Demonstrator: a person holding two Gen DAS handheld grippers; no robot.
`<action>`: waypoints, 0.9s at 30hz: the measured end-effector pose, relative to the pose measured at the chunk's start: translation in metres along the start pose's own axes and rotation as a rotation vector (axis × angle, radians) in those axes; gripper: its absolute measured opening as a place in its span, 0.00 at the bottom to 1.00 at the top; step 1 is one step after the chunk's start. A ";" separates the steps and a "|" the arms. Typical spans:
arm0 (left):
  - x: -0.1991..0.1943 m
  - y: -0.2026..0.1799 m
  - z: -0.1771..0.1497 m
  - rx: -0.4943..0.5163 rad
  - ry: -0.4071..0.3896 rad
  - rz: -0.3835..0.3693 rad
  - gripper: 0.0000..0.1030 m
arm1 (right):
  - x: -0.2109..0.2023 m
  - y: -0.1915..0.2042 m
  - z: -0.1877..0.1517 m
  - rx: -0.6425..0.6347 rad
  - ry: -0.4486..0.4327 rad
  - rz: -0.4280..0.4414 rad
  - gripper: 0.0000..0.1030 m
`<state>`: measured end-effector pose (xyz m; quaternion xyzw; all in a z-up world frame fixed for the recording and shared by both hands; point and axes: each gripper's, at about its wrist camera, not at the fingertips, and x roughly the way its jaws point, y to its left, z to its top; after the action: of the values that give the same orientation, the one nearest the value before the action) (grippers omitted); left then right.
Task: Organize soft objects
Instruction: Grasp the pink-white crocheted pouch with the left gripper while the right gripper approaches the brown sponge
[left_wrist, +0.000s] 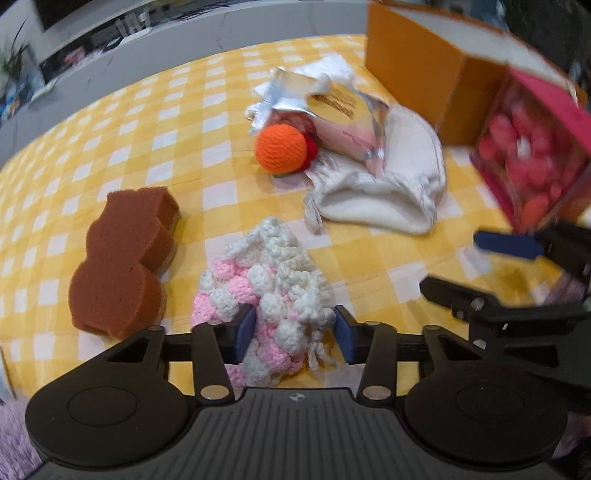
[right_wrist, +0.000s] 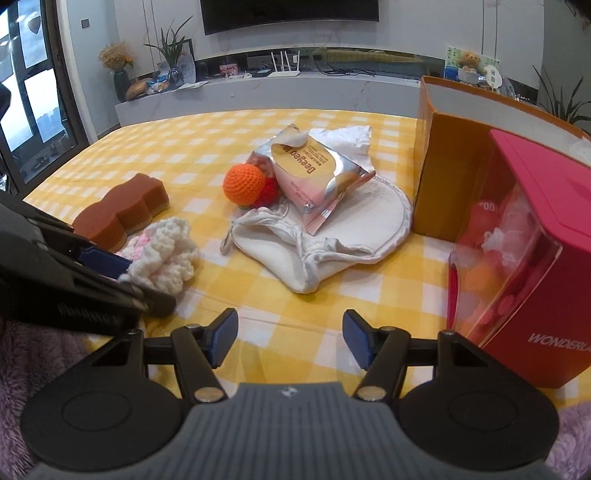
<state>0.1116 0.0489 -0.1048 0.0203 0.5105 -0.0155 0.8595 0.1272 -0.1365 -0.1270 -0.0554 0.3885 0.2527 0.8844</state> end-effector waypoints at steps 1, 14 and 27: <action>-0.002 0.005 0.000 -0.029 -0.013 -0.020 0.36 | 0.000 0.000 0.000 0.001 0.001 -0.001 0.61; -0.063 0.048 -0.006 -0.214 -0.244 -0.136 0.31 | -0.006 0.019 0.017 0.044 0.002 0.039 0.65; -0.083 0.140 -0.003 -0.439 -0.304 0.073 0.31 | 0.031 0.103 0.082 -0.044 0.042 0.193 0.81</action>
<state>0.0757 0.1889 -0.0314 -0.1506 0.3656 0.1239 0.9101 0.1486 -0.0100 -0.0822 -0.0425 0.4048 0.3442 0.8461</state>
